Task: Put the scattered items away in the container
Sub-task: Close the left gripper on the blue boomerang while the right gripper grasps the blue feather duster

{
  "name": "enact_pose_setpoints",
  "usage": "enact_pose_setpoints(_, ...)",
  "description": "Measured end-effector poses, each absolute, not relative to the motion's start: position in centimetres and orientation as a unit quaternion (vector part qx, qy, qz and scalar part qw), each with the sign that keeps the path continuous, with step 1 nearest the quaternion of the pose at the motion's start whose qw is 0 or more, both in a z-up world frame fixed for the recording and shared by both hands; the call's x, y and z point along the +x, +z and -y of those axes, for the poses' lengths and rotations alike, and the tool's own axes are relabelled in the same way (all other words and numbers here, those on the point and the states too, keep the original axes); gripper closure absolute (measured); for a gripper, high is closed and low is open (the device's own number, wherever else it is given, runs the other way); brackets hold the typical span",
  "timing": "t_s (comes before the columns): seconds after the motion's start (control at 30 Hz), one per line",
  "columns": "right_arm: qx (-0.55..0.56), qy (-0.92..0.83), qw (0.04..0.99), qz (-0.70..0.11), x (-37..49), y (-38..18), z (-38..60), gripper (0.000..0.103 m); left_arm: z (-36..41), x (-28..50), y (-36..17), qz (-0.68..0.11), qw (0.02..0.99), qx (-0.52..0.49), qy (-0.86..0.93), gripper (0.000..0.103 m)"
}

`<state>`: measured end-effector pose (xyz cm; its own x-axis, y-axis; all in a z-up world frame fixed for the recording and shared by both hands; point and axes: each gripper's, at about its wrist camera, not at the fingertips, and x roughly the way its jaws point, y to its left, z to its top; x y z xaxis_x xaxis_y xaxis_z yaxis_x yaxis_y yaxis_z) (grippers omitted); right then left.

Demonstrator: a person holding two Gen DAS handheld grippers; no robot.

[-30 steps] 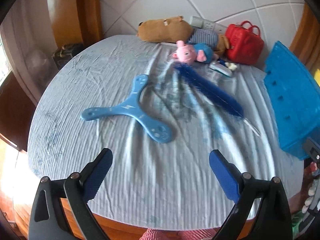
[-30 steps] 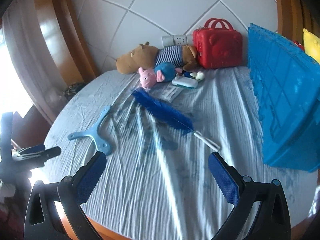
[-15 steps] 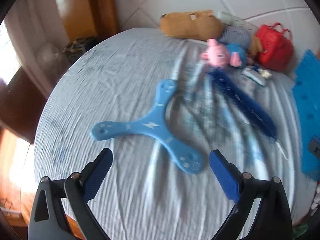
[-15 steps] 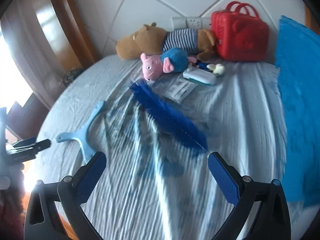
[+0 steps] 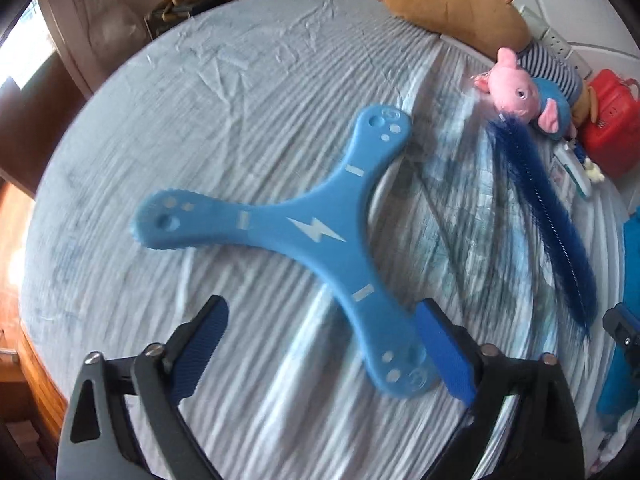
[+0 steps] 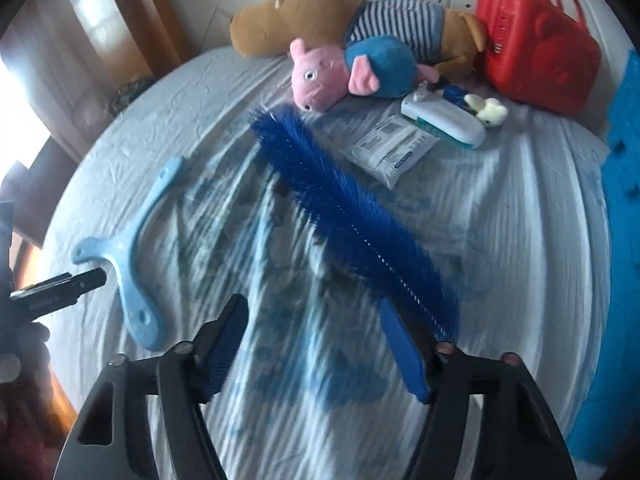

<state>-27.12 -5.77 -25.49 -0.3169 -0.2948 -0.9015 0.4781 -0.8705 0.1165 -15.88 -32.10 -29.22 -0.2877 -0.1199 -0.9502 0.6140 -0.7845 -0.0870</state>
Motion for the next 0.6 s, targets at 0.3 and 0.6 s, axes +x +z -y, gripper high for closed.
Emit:
enact_pose_setpoints(0.3, 0.530, -0.788, 0.276, -0.148, -32.4, -28.5, 7.3, 0.053, 30.0, -17.4, -32.0, -0.274, 0.310, 0.546, -0.729, 0.020)
enact_pose_setpoints(0.6, 0.530, -0.764, 0.305, -0.204, -35.1, -32.8, 8.7, 0.053, 27.5, -18.8, -32.5, -0.264, 0.355, 0.523, -0.728, 0.020)
